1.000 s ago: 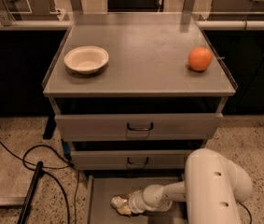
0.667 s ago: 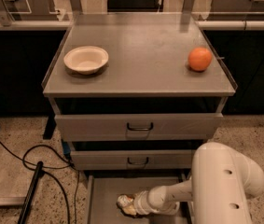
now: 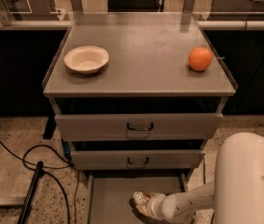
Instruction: Pick 7up can from bottom drawer and place on counter
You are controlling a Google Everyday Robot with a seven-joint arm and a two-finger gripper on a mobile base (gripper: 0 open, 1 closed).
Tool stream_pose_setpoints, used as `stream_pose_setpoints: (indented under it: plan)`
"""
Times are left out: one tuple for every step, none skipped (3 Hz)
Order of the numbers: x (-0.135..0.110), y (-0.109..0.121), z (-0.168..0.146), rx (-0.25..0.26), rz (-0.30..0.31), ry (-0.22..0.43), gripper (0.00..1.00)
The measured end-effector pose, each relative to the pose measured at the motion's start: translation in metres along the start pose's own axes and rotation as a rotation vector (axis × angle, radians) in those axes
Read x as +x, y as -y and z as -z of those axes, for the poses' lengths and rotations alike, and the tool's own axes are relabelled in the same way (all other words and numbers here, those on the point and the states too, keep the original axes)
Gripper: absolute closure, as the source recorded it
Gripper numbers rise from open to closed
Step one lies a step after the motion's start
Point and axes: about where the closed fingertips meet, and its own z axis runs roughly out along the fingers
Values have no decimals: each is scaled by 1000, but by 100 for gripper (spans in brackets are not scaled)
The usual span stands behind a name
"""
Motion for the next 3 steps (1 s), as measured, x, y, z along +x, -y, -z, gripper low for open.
stream_pose_setpoints:
  plan:
    - [-1,0,3,-1,-1,2,100]
    - [-12,5,31,21,-4,17,100]
    - [-27,13,76,68,-3,49,100]
